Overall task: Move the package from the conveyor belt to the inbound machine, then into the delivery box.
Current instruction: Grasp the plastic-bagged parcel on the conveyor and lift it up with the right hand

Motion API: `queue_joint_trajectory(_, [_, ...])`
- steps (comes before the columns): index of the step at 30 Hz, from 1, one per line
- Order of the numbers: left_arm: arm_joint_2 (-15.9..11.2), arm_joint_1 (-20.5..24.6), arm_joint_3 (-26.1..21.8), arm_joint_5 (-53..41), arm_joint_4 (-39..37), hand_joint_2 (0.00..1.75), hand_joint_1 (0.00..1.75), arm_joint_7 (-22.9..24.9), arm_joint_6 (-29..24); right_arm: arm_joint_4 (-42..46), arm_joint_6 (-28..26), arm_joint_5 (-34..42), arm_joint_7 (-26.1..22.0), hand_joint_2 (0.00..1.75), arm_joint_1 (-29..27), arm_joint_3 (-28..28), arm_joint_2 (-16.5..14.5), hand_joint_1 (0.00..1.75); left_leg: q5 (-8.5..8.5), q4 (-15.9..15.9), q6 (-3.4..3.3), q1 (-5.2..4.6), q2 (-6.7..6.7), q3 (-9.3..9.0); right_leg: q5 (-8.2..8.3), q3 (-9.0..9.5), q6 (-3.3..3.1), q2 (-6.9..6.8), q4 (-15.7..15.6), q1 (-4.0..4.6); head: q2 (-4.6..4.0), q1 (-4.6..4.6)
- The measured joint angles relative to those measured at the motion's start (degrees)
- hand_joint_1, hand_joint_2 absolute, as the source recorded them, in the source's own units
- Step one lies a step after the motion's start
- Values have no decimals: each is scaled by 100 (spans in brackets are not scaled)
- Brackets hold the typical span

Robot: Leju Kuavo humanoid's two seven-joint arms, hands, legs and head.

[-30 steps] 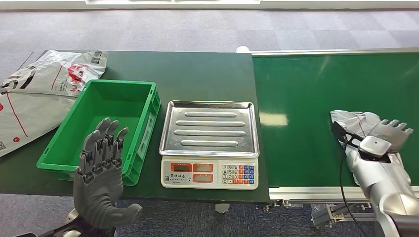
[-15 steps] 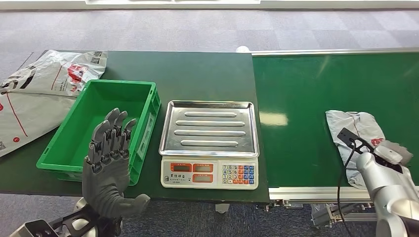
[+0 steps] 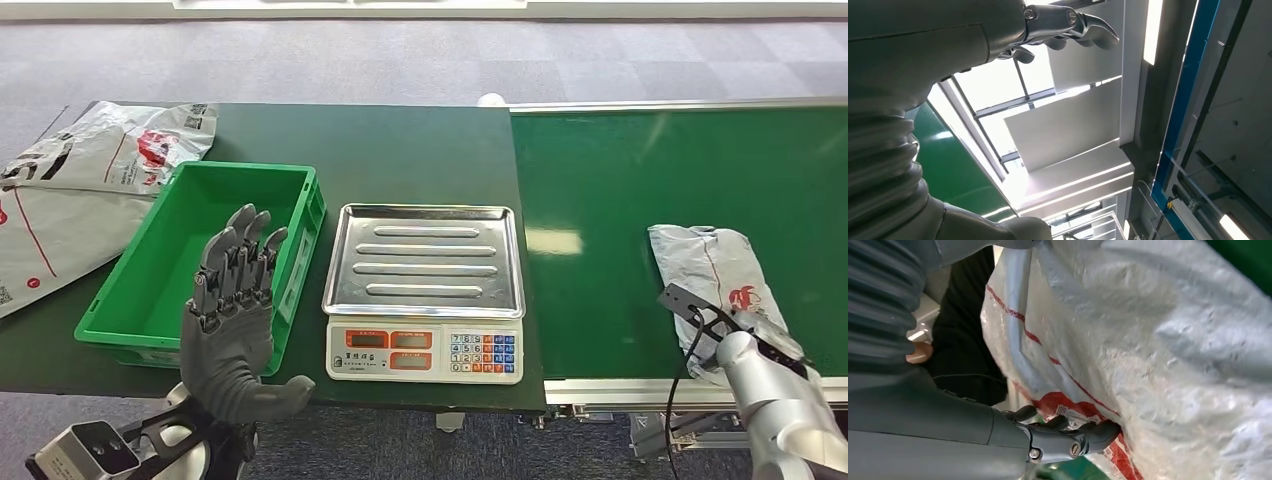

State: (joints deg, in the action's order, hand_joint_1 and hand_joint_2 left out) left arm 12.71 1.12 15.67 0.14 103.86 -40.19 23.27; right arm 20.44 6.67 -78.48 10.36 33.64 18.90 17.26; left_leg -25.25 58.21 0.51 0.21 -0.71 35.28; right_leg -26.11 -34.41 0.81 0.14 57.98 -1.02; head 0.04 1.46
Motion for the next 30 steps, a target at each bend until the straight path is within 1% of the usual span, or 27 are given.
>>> queue_joint_trajectory(3, [12,-3,3,1,-27,175,0,0,-1,243,299,-32,-532,175,-198,167,-49,0,0,0,0,0,0,0,0,0,0,0,0,1,0,0])
queue_joint_trajectory(7, [14,-10,7,6,-28,175,0,0,-1,700,790,28,-1529,175,-569,285,-122,2,-3,0,0,1,1,-1,-2,1,0,2,0,5,0,0])
queue_joint_trajectory(11, [13,-19,5,36,-15,175,0,-2,16,1337,1251,307,-2527,175,-1021,291,-232,175,-6,-1,1,1,8,-4,-2,2,-1,10,0,7,0,0])
queue_joint_trajectory(13, [8,-28,5,61,4,175,0,-3,46,1710,1503,490,-2923,175,-1232,223,-280,175,-6,-2,1,1,10,-6,-2,3,-1,11,0,8,0,0])
queue_joint_trajectory(16, [-3,-48,5,104,34,175,0,-4,88,2149,1705,617,-3093,175,-1409,62,-326,175,-5,-2,1,1,11,-10,-2,6,-1,10,0,8,0,0])
queue_joint_trajectory(19, [-11,-93,5,109,65,175,0,-4,103,2380,1701,643,-3095,175,-1469,-61,-349,175,-3,-2,0,1,10,-11,-2,11,-1,8,0,7,0,0])
queue_joint_trajectory(26, [-26,-221,-3,97,214,175,0,-4,134,2552,1395,697,-2955,175,-1457,-389,-364,175,-3,-2,-2,0,2,-6,-5,13,4,0,0,1,0,0])
queue_joint_trajectory(28, [-27,-242,-8,73,249,175,0,-4,134,2568,1248,699,-2880,175,-1443,-459,-371,175,-4,-2,-2,0,0,-3,-5,13,5,-1,0,1,0,0])
queue_joint_trajectory(30, [-27,-297,-14,33,303,175,0,-4,134,2578,968,633,-2663,175,-1395,-542,-387,175,-4,-2,-2,0,1,-2,-5,11,5,0,0,0,0,0])
